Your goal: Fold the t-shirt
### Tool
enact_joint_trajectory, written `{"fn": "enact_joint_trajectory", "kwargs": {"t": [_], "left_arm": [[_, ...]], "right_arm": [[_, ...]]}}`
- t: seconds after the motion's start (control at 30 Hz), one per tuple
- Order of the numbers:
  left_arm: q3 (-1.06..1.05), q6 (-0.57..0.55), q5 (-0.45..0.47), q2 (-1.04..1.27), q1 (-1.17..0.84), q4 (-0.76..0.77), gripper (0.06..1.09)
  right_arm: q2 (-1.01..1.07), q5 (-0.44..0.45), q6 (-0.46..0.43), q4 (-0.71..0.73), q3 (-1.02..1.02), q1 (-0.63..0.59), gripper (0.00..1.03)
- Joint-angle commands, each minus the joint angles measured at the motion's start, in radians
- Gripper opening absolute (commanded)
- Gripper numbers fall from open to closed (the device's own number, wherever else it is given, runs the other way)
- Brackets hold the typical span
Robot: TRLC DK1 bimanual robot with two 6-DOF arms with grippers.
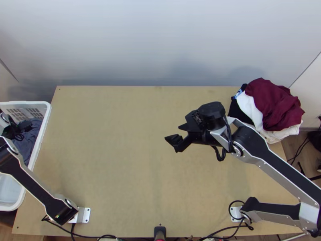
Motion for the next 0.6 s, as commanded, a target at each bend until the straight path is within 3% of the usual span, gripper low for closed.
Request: {"fn": "enact_joint_trajectory", "kwargs": {"t": [0.0, 0.33, 0.47, 0.5, 0.53, 0.57], "left_arm": [[0.135, -0.01, 0.028, 0.132, -0.035, -0.079, 1.03], [0.262, 0.004, 0.027, 0.264, -0.052, -0.159, 1.03], [0.261, 0.054, 0.031, 0.297, -0.049, -0.179, 0.92], [0.261, 0.065, 0.045, 0.303, -0.049, -0.185, 0.83], [0.261, 0.079, 0.059, 0.304, -0.049, -0.188, 0.61], [0.264, 0.079, 0.071, 0.303, -0.049, -0.18, 0.28]], "right_arm": [[0.033, 0.011, -0.001, -0.003, 0.012, -0.006, 0.97], [0.08, 0.036, -0.014, -0.003, 0.03, -0.007, 0.97], [0.099, 0.037, -0.018, -0.003, 0.046, -0.007, 0.97], [0.102, 0.037, -0.018, -0.003, 0.049, -0.007, 0.97], [0.108, 0.037, -0.02, -0.003, 0.05, -0.007, 0.97], [0.111, 0.039, -0.02, -0.003, 0.053, -0.007, 0.97]]}}
